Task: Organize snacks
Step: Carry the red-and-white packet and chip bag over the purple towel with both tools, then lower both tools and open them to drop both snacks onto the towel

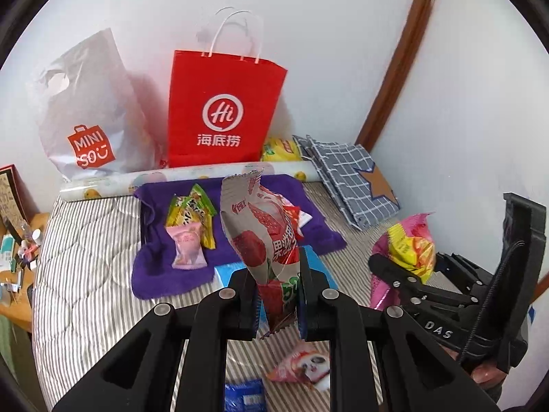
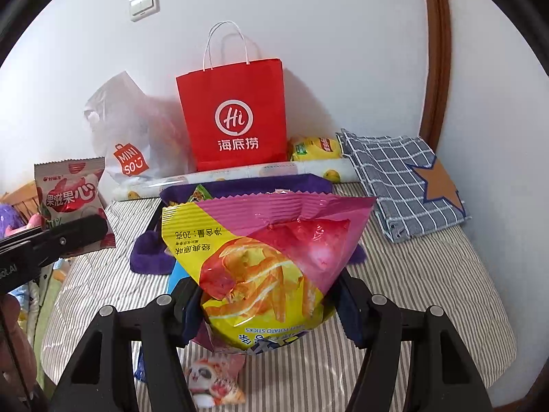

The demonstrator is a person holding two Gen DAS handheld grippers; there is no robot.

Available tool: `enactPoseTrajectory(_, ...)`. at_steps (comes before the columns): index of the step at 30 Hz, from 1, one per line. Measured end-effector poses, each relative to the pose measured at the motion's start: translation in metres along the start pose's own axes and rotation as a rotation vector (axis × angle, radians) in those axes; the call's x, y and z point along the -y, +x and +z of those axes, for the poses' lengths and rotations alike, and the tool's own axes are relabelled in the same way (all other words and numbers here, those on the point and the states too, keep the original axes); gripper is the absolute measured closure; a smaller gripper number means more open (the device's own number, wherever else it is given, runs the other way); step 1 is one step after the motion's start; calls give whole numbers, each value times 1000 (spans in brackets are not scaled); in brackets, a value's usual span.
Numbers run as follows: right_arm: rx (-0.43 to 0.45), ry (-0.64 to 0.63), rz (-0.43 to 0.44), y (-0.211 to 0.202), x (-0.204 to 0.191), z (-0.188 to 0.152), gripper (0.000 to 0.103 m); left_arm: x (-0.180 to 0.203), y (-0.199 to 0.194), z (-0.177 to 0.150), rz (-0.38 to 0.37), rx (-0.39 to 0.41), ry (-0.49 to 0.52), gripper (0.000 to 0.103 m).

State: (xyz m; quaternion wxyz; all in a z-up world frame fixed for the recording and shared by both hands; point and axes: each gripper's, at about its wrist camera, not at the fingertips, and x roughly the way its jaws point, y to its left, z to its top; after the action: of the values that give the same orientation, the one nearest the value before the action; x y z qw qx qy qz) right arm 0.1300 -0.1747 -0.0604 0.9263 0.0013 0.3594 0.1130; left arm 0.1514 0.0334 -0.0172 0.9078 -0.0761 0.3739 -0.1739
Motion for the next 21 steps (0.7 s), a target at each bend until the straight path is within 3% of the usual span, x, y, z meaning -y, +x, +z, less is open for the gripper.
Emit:
enactPoseTrajectory(17, -45, 23, 29, 107, 34, 59, 41, -65, 85, 45, 6, -4, -113, 87)
enactPoseTrajectory(21, -72, 7, 42, 141, 34, 66, 41, -72, 115, 44, -10, -43, -133, 87)
